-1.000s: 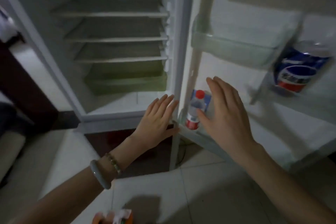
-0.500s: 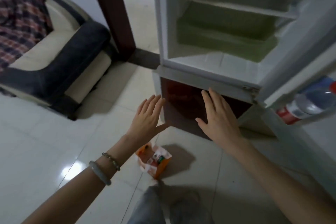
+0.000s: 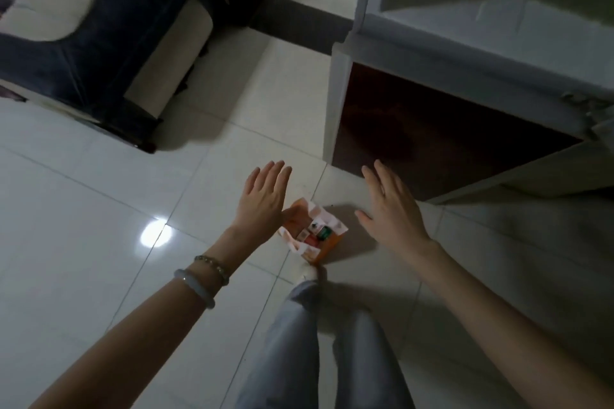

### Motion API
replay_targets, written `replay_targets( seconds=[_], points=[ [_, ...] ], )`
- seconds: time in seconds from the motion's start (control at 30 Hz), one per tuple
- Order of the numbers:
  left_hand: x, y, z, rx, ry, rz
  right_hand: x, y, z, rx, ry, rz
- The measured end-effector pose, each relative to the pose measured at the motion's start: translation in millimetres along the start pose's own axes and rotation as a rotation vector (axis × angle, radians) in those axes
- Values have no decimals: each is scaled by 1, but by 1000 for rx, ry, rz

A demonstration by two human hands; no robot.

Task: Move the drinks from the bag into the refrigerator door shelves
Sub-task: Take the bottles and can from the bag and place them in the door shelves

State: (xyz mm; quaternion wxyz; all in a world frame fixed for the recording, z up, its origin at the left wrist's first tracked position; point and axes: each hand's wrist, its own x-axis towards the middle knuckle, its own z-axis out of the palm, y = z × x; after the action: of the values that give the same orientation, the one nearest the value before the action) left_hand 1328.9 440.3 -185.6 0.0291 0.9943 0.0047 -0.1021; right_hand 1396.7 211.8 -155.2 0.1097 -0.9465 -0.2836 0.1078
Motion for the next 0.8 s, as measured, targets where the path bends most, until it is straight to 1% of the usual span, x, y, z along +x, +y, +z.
replay_targets(
  seconds=[0.13, 0.37, 0.47, 0.6, 0.7, 0.8],
  points=[
    [0, -13, 65, -6, -13, -109, 16, 4, 63, 13, -76, -24],
    [9, -16, 226, -27, -133, -169, 32, 42, 219, 39, -91, -28],
    [22, -15, 299, -32, -184, -175, 37, 60, 289, 63, -107, -62],
    [54, -21, 376, 33, -117, -126, 56, 83, 369, 77, -70, -118],
    [81, -26, 420, 50, -45, -115, 77, 95, 419, 102, -15, -147],
    [105, -28, 459, 88, 14, -53, 92, 104, 464, 145, 41, -173]
  ],
)
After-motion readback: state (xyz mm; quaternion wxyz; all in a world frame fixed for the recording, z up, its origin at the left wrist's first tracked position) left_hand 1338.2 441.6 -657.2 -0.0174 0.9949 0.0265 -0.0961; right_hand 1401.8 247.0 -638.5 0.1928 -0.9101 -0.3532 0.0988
